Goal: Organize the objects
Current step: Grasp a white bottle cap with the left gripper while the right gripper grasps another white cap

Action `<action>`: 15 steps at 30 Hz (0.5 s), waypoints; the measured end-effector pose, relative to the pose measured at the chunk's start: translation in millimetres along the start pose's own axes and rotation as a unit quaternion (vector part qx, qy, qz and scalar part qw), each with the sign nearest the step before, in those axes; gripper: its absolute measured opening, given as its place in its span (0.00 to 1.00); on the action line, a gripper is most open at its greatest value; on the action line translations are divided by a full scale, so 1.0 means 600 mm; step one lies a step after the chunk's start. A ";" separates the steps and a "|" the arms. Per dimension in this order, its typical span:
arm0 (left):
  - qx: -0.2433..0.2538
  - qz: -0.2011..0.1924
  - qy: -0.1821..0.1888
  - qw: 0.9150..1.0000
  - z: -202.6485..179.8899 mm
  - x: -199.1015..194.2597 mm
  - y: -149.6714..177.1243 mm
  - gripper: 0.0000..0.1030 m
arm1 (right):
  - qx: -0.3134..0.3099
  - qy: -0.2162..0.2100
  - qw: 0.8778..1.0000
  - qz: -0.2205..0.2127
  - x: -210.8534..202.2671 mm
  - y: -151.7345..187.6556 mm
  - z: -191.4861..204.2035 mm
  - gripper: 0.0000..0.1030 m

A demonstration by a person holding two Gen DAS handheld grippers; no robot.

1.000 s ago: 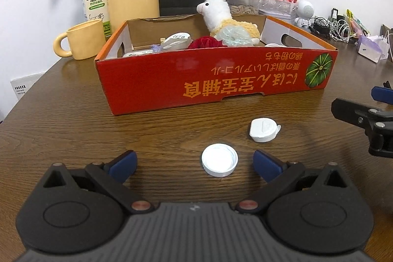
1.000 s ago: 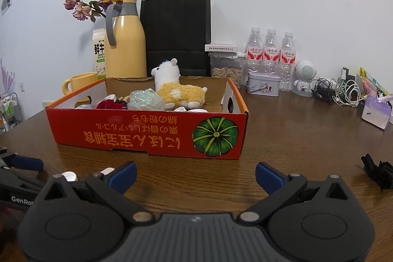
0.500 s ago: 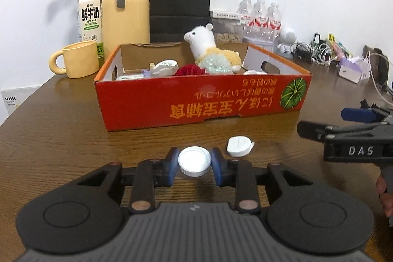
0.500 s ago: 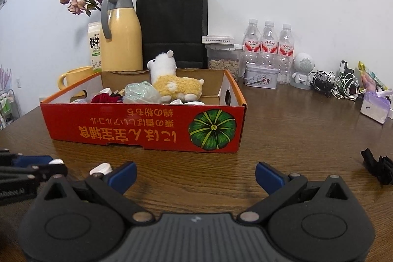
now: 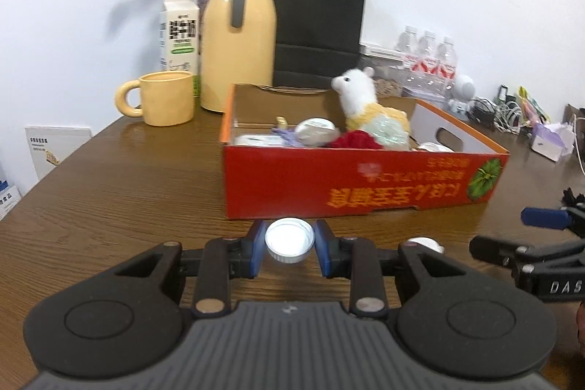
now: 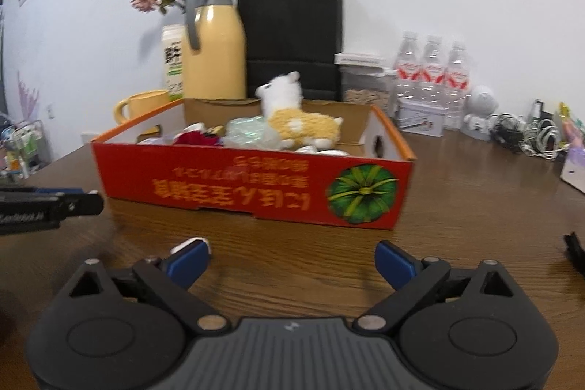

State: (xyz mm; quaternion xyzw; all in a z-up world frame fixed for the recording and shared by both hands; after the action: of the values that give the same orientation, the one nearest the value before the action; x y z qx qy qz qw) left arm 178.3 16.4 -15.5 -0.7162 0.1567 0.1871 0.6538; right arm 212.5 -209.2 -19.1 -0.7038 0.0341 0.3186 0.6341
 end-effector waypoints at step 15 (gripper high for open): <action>-0.014 -0.001 0.007 1.000 0.035 0.003 0.001 0.29 | -0.049 -0.045 0.996 0.061 0.069 -0.014 0.096 0.30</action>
State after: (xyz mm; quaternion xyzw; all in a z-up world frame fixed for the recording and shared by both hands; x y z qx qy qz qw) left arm 178.4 37.1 -18.5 -0.7266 0.1585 0.1836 0.6429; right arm 225.6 -140.3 -31.9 -0.7157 0.0322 0.3895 0.5789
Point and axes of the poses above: each gripper's, at about its wrist camera, not at the fingertips, and x roughly the way its jaws point, z to its left, y to its underside, the point moved 3 cm from there along x, roughly the way its jaws point, and after that the axes turned 1 degree about -y, right-handed, at the moved point
